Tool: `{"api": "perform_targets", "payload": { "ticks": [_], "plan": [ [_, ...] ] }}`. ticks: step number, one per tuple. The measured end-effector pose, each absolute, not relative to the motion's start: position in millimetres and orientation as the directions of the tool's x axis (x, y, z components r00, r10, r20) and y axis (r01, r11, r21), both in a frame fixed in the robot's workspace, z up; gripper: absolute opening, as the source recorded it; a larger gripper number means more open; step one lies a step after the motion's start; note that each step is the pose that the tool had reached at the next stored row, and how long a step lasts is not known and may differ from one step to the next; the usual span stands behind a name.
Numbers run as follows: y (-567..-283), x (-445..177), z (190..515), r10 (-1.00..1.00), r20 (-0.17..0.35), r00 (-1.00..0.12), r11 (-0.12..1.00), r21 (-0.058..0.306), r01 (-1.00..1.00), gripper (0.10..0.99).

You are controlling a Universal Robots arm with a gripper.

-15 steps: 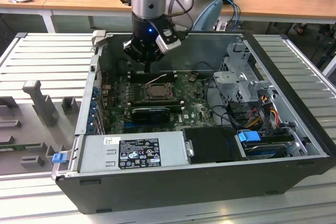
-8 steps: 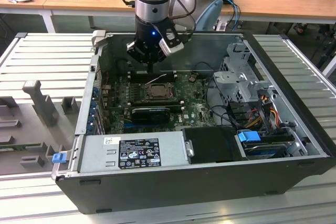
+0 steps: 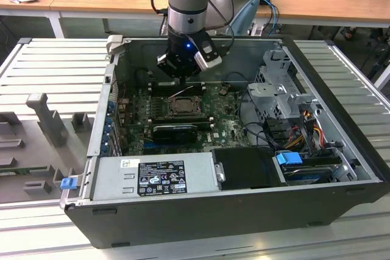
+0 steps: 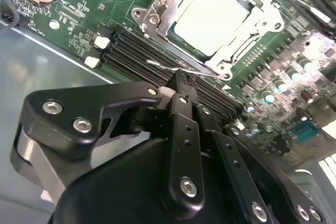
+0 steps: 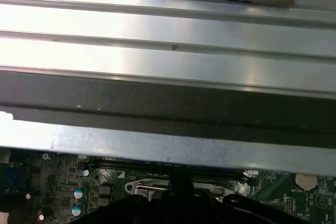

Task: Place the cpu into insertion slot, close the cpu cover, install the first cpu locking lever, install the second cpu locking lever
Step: 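Install the first cpu locking lever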

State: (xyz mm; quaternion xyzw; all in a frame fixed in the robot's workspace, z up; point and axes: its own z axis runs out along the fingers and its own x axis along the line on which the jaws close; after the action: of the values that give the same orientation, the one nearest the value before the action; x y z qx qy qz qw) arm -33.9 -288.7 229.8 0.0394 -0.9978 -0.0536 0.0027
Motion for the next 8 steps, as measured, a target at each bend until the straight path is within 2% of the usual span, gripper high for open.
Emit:
{"api": "perform_targets", "payload": {
  "ticks": [8],
  "plan": [
    [-286.2,-24.1,218.9,-0.079,0.001,-0.997,0.991,0.107,-0.078,0.106]
  ]
}}
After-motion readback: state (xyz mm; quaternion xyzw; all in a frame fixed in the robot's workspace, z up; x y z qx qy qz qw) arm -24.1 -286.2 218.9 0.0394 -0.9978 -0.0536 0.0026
